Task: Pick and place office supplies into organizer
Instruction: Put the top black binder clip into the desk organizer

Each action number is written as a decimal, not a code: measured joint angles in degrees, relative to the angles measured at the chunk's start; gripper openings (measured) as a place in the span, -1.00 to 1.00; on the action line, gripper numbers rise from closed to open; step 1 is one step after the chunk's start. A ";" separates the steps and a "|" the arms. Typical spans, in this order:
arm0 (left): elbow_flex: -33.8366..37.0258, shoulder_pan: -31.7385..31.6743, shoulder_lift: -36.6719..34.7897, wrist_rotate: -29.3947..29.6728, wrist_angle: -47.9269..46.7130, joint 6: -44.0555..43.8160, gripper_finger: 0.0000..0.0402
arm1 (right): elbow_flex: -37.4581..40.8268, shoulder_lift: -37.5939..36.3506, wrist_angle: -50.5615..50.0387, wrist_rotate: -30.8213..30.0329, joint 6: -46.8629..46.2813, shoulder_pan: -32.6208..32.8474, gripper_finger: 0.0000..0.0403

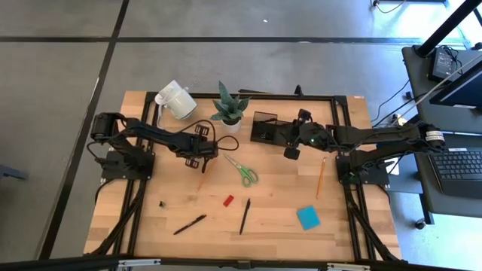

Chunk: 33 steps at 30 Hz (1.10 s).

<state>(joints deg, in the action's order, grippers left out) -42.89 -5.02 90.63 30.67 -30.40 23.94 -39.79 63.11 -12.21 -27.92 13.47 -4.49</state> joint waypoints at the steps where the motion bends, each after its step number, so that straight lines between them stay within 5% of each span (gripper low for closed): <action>1: 0.00 0.00 0.00 0.05 0.07 -0.02 -0.48 | 0.00 0.00 0.00 0.00 0.00 0.00 -0.28; 8: 0.00 -0.89 0.00 3.21 0.35 -0.12 -0.74 | -0.02 0.00 0.00 0.00 -0.44 0.00 -0.28; 15: -0.07 -1.95 -0.10 -0.64 0.98 -0.68 -0.97 | -0.02 0.00 0.00 0.00 -1.25 0.00 -0.28; 33: -2.24 1.41 0.06 -2.90 3.66 -2.71 -0.99 | -0.02 0.04 -0.02 0.00 -1.25 0.00 -0.28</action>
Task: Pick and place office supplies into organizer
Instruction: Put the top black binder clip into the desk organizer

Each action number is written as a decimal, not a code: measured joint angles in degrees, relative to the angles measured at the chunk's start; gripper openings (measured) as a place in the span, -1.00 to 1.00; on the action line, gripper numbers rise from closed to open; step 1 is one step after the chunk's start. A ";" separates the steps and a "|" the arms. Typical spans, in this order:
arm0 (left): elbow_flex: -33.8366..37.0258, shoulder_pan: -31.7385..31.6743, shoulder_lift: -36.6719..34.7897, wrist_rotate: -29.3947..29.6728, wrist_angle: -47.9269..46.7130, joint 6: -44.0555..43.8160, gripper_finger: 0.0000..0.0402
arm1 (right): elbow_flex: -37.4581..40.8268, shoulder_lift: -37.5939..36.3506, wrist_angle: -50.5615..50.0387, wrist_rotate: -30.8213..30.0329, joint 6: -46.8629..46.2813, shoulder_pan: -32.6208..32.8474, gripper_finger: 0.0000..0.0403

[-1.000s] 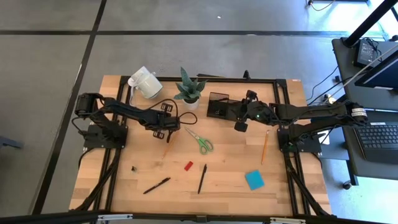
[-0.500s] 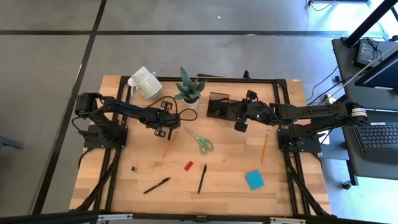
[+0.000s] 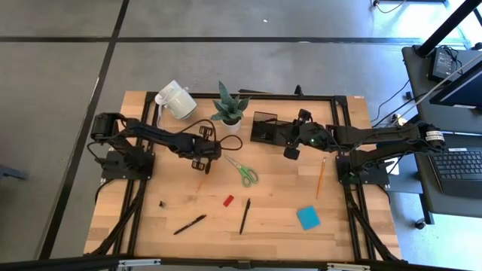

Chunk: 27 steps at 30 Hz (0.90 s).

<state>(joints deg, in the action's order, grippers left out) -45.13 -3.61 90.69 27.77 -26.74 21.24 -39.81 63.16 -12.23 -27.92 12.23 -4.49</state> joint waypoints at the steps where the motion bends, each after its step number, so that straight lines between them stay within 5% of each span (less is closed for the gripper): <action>1: -0.91 0.44 0.00 0.00 -0.01 -0.56 -0.99 | -0.01 0.00 0.00 0.01 0.00 0.00 -0.28; 7: -6.18 1.65 0.00 -2.43 3.80 -4.77 -0.99 | -0.02 0.00 -0.02 0.01 0.00 0.00 -0.28; 15: -6.42 -0.12 1.25 -5.67 32.80 -9.32 -0.99 | -0.04 0.00 -0.04 0.01 -2.03 0.02 -0.28; 19: -6.46 -1.27 5.12 -9.49 42.87 -10.37 -0.99 | -0.07 0.00 -0.85 0.00 -4.19 0.02 -0.28; 27: -8.17 -3.43 15.12 -8.15 50.87 -14.35 -0.99 | -0.07 0.00 -2.16 0.00 -4.35 0.02 -0.28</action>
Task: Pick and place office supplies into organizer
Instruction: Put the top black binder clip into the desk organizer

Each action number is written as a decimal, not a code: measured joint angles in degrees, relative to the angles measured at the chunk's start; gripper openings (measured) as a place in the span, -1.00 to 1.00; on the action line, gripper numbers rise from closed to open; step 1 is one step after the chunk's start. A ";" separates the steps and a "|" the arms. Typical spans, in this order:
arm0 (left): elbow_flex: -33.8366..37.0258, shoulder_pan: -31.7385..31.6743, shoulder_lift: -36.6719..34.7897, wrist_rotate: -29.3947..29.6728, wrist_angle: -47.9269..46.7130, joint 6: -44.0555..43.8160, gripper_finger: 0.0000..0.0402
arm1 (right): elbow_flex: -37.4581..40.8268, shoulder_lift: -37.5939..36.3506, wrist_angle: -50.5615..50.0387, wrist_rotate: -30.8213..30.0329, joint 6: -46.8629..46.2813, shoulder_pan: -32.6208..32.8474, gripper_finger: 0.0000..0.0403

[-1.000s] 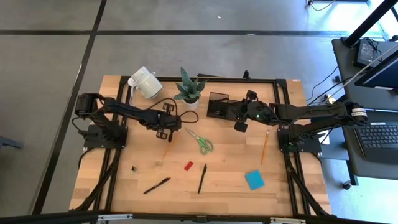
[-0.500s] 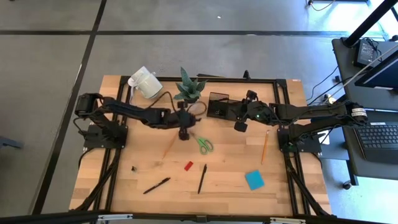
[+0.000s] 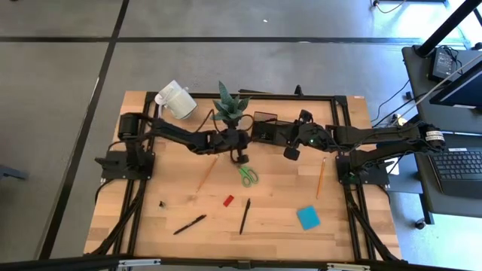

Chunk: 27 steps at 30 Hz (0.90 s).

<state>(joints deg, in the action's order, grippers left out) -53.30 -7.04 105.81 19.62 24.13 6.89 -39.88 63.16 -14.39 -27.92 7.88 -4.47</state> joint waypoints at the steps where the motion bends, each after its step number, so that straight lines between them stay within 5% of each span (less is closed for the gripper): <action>1: -0.63 -0.28 0.88 0.24 0.57 -0.42 -0.99 | 0.00 0.00 0.00 0.00 0.02 0.00 -0.28; 12: -7.41 -2.54 8.81 3.17 -3.88 -5.14 -0.99 | 0.00 0.00 -0.52 0.00 -0.13 0.00 -0.28; 27: -7.65 -2.39 9.12 4.93 -4.64 -5.99 -0.97 | 0.00 0.00 -1.11 0.00 -0.13 0.00 -0.28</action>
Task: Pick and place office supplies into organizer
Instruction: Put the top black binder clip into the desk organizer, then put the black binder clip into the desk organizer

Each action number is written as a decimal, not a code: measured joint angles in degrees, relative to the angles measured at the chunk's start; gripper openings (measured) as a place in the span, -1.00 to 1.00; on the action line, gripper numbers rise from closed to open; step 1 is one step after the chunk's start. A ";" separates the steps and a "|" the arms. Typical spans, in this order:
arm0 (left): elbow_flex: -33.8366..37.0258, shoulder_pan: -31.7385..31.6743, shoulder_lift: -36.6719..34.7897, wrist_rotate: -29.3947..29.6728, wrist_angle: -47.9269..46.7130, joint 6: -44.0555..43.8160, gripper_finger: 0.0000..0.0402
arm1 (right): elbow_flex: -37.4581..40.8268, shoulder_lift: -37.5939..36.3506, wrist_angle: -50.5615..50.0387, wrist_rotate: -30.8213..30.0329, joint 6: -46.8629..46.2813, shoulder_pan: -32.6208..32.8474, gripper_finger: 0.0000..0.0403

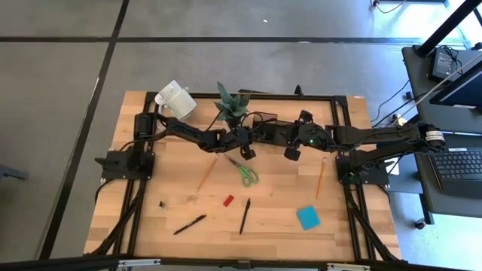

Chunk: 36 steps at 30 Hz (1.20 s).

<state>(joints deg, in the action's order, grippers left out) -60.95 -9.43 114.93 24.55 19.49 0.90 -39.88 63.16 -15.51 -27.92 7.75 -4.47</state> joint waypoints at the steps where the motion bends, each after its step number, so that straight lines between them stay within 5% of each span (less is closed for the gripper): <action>1: 0.00 0.00 0.00 0.20 -0.01 -0.18 -0.95 | 0.00 0.00 -0.17 0.00 0.00 0.00 -0.28; 17: -0.04 1.77 -3.81 1.23 -2.35 3.37 -0.71 | 0.00 0.00 -0.75 0.00 -0.02 -0.02 -0.28; 24: -0.09 7.16 -15.48 -0.16 -22.74 7.10 -0.51 | 0.00 0.00 -2.40 0.00 -0.01 -0.01 -0.28; 32: -0.09 17.90 -27.77 -7.38 -52.78 -29.30 -0.40 | 0.02 -0.02 -3.89 0.01 0.29 -0.02 -0.28; 36: -0.07 24.21 -28.67 -17.15 -62.59 -50.75 -0.45 | 0.02 -0.02 -3.91 0.02 0.45 0.00 -0.28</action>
<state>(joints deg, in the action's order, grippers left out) -61.01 14.77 86.27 7.40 -43.09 -49.85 -39.86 63.13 -19.42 -27.90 8.20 -4.47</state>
